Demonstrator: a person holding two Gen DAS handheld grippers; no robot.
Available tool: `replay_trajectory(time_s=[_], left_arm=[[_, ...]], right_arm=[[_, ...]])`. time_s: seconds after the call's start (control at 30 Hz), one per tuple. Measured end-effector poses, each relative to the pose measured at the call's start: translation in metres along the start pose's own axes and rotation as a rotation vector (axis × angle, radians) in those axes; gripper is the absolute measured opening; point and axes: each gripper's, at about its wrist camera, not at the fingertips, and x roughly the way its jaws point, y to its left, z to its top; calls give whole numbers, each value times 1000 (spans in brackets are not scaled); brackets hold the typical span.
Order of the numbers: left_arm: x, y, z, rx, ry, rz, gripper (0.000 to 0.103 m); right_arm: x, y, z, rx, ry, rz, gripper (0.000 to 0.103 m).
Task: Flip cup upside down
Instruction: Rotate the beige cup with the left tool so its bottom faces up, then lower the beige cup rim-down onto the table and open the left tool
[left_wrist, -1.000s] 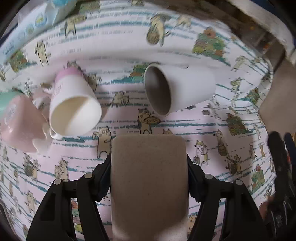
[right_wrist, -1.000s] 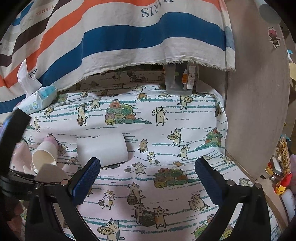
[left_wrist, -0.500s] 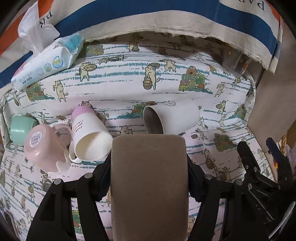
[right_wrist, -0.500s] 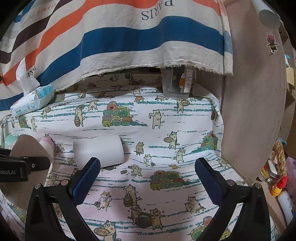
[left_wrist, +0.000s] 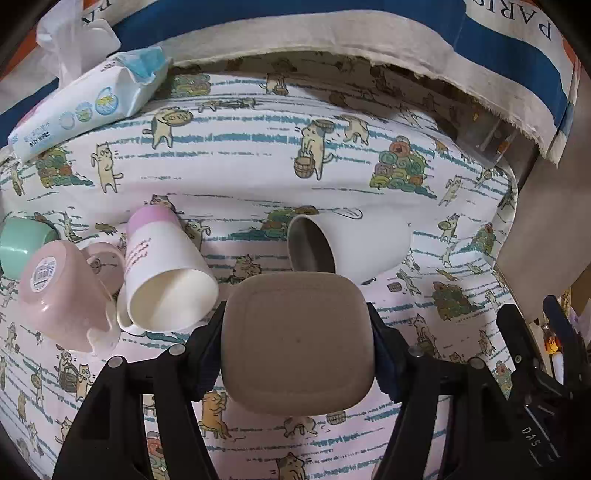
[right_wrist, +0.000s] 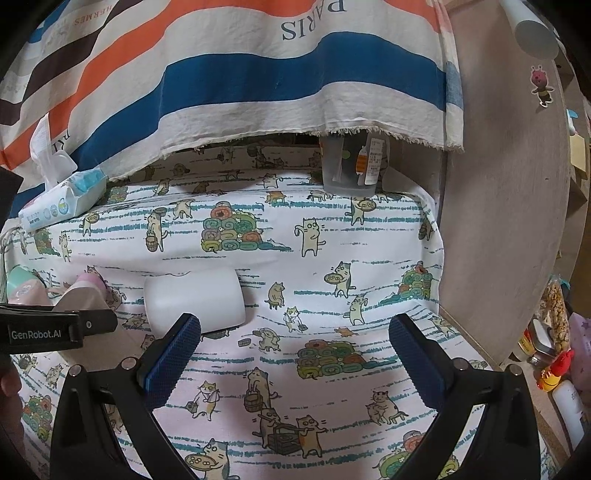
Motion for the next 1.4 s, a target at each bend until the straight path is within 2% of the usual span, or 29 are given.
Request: replay_trajectory(time_s=[0.13,0.23,0.47,0.73,0.9,0.93,0.97,1.03,1.23,1.3,1.4], left_arm=[[-14,-4,-3,49,-96,15,66],[-21,-7,-4,85,-135,24,66],[-21,-6,-4,95,-117,39,66],[-5,-10,-11,122,-57,41,66],[-4,-14,-14,151,-81,44,66],[-4,-14,-14,152,-87,42,70],[-5,-13,-14,155,-93,40,80],[-9,-13,-15,158,-122,50,87],[-27,-8,-17,185,-218,43,88],[-38,-5,-19,199,-272,45,88],[-56,1,-22,212,-365,50,94]], right_arm=[[0,1,0,-1,-3,2,103],[0,2,-1,-9,-4,-2,103],[0,4,-2,-24,-6,-21,103],[1,3,-2,-24,-6,-22,103],[1,3,-2,-23,-6,-22,103],[1,3,-2,-23,-7,-22,103],[1,3,-2,-23,-6,-22,103],[0,3,-2,-22,-7,-21,103],[0,3,-3,-18,-6,-18,103],[0,3,-2,-16,-11,-10,103],[-4,3,-2,-8,-27,7,103]])
